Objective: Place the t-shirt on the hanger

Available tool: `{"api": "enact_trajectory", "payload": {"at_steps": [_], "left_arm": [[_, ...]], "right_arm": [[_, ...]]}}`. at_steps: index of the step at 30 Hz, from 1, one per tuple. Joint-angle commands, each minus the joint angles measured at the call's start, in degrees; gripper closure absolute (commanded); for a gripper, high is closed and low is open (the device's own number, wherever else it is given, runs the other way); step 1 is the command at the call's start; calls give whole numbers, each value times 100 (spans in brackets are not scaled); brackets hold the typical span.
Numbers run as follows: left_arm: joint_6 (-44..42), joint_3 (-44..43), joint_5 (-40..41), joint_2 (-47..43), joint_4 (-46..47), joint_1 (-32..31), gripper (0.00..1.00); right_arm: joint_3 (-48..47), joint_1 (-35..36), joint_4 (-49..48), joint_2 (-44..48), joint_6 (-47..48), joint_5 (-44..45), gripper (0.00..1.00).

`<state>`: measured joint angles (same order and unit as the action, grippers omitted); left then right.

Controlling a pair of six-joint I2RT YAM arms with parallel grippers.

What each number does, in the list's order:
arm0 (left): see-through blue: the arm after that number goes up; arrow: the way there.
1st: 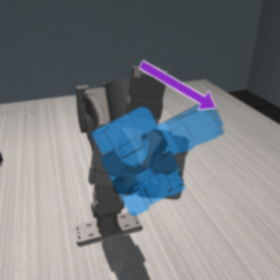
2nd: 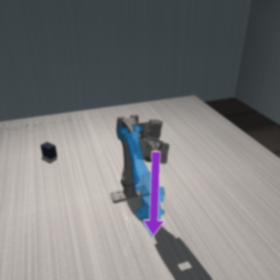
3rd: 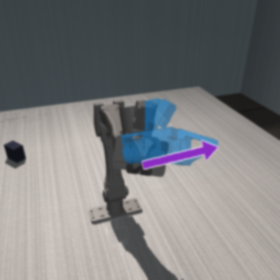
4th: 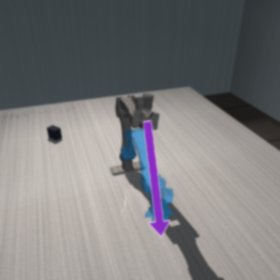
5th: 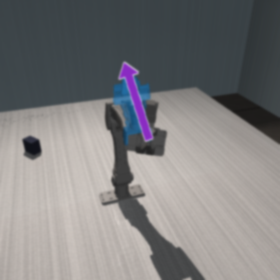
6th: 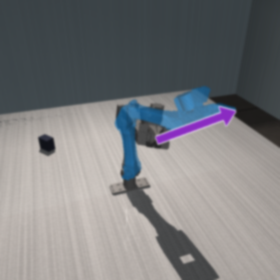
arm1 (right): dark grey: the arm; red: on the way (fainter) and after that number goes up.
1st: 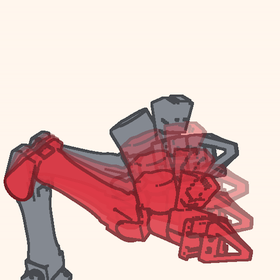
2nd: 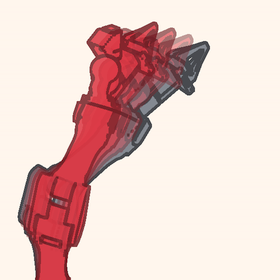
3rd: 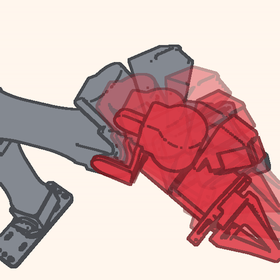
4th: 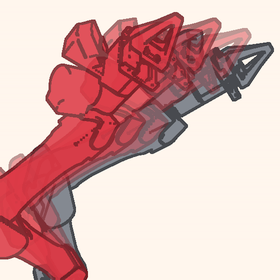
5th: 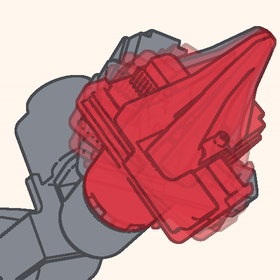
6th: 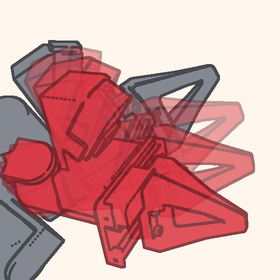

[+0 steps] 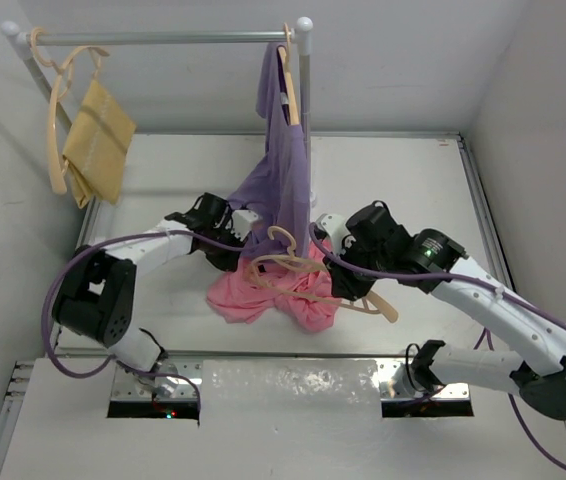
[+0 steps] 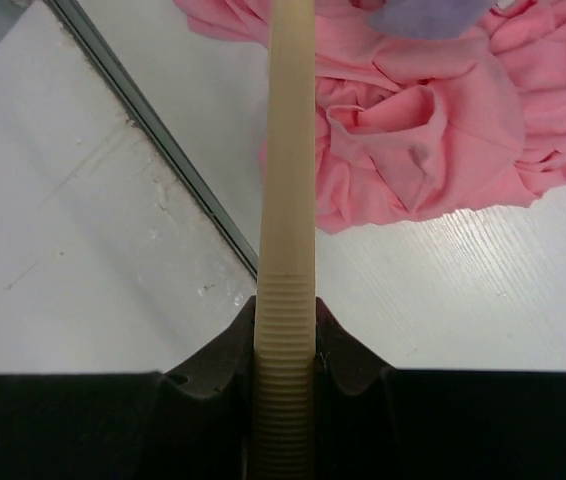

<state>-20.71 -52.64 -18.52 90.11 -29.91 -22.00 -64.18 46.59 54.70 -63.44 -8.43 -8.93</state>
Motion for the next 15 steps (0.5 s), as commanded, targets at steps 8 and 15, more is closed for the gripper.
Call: {"api": "enact_trajectory", "payload": {"at_steps": [8, 15], "left_arm": [[445, -755, 139, 534, 21, -32, 64], [410, -713, -126, 666, -59, -164, 58]], "right_arm": [[704, -1, -705, 341, -405, -372, 100], [1373, 8, -1137, 666, -696, -707, 100]]}}
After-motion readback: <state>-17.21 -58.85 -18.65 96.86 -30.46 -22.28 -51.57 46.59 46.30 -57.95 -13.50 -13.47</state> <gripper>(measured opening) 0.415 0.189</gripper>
